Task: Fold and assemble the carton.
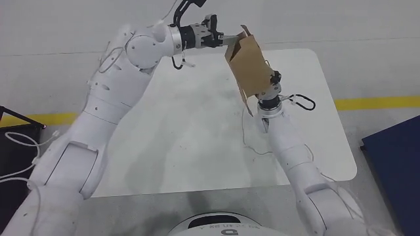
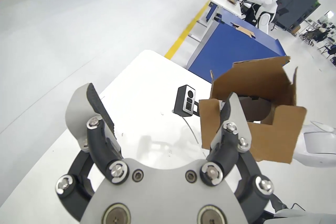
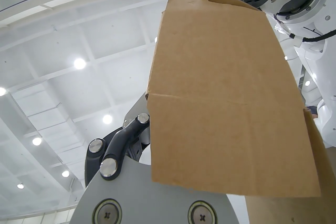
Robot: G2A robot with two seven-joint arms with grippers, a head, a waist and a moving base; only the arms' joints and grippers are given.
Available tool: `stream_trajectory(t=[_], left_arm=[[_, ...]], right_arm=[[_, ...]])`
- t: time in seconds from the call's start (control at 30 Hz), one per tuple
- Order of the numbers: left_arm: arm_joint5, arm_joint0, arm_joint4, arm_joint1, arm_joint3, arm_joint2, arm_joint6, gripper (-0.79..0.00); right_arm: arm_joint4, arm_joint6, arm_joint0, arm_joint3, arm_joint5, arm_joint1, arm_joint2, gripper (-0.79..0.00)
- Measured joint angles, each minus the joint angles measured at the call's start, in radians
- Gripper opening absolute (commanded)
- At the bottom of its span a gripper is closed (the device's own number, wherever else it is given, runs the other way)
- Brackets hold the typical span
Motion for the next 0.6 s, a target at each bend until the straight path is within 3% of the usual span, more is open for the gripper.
stream_trajectory(t=[0.6], left_arm=[[-0.027,-0.018,-0.027,-0.022,0.014,0.055,-0.047,0.0]], right_arm=[[-0.016,0.0,-0.014,-0.02,0.009,-0.003,-0.014,-0.785]])
